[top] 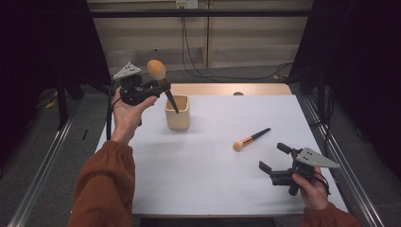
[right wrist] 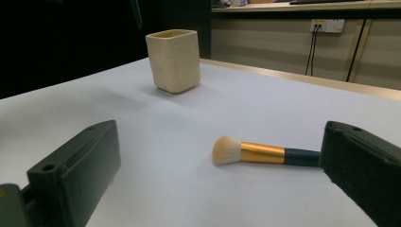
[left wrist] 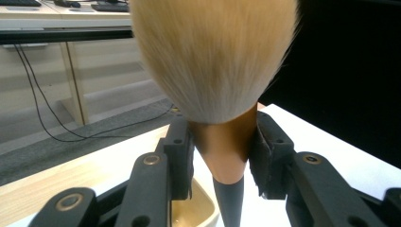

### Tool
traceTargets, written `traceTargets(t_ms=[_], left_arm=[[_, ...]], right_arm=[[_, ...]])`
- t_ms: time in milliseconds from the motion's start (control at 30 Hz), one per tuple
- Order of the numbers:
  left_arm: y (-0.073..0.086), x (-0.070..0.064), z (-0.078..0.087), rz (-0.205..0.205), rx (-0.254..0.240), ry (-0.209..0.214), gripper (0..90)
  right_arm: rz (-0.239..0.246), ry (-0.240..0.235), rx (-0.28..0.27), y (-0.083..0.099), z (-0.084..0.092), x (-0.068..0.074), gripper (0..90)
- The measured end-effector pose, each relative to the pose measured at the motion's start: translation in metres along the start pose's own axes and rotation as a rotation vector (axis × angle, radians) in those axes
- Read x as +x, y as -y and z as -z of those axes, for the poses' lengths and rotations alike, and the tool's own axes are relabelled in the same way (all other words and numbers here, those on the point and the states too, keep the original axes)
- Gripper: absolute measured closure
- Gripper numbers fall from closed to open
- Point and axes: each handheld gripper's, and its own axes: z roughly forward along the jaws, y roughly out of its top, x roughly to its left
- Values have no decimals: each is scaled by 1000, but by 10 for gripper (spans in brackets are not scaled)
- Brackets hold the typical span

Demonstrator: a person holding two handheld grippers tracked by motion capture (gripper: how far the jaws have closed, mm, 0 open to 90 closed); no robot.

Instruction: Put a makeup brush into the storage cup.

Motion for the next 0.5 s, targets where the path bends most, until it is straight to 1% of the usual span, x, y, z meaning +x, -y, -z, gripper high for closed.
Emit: traceTargets(t_ms=[200, 267, 367, 433, 500], left_arm=[[0, 6, -6, -5, -29, -25, 636], [1, 9, -9, 0, -30, -39, 636], [3, 11, -12, 1, -28, -47, 636], [4, 12, -14, -6, -18, -48, 636], [5, 12, -15, 2, -28, -41, 636]], right_arm=[[-3, -2, 1, 0, 1, 0, 0], [-4, -3, 1, 0, 1, 0, 0], [-9, -3, 0, 0, 0, 0, 0], [-6, -4, 1, 1, 0, 0, 0], [-3, -4, 2, 1, 0, -1, 0]])
